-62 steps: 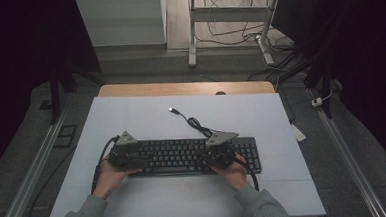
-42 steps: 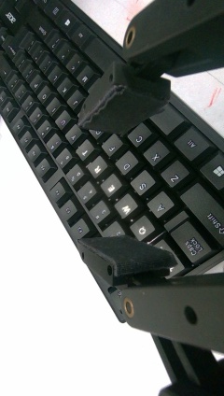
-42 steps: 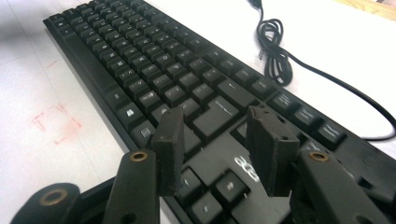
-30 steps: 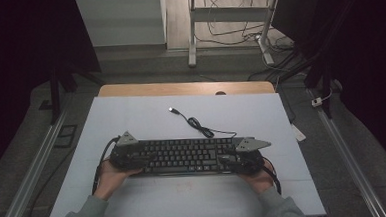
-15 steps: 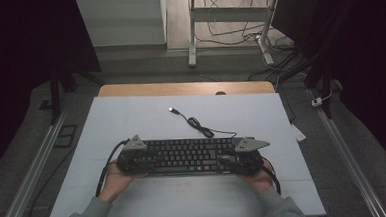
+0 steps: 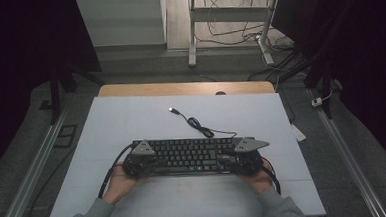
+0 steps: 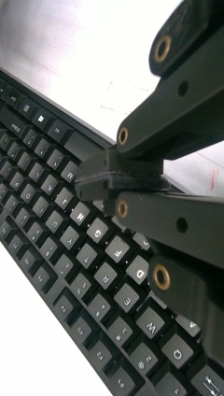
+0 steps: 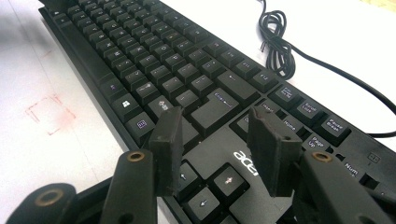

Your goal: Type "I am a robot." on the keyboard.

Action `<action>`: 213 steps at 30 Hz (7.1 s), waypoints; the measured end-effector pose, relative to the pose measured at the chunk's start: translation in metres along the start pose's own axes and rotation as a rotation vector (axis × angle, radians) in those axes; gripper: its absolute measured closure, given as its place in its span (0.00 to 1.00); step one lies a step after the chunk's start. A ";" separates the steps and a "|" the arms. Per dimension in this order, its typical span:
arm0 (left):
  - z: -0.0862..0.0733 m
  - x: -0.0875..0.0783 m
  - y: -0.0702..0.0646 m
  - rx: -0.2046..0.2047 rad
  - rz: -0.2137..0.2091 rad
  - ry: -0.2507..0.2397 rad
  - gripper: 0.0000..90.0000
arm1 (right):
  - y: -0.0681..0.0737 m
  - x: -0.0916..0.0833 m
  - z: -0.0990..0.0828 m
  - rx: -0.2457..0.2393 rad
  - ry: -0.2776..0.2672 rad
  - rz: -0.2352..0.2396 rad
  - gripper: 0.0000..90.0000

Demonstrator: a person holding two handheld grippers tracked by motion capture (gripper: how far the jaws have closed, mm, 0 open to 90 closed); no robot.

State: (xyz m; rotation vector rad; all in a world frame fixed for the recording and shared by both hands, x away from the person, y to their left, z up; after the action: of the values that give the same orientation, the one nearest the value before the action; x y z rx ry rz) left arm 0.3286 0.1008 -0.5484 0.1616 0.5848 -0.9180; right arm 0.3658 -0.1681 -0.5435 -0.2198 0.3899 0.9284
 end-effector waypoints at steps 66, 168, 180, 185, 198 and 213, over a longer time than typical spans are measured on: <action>-0.001 -0.013 0.026 -0.076 0.135 -0.084 0.55 | -0.002 0.002 -0.003 -0.007 0.014 -0.008 0.60; -0.021 -0.021 0.054 -0.078 0.236 0.026 0.97 | 0.000 0.004 -0.005 -0.017 0.035 -0.010 0.59; -0.012 -0.028 0.051 -0.122 0.209 -0.065 0.72 | 0.000 0.004 -0.004 -0.017 0.031 -0.010 0.59; -0.008 -0.028 0.049 -0.133 0.202 -0.084 0.62 | -0.001 0.004 -0.005 -0.016 0.034 -0.012 0.59; -0.004 -0.028 0.042 -0.136 0.183 -0.088 0.51 | -0.001 0.003 -0.005 -0.017 0.033 -0.013 0.59; 0.001 -0.023 0.026 -0.103 0.127 -0.071 0.48 | -0.001 0.003 -0.004 -0.022 0.028 -0.011 0.59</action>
State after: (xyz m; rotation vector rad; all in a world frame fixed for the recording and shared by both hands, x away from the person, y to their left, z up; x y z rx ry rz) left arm 0.3390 0.1323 -0.5383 0.0716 0.5482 -0.7659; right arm 0.3670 -0.1676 -0.5483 -0.2547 0.4043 0.9198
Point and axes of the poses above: each handheld gripper's, and its own axes: x roughly forward along the jaws, z roughly out of its top, y roughly to its left, the point moved 7 cm from there along x, roughly forward along the jaws, and after that the axes turned 11 degrees about -y, right-handed, at the moved point
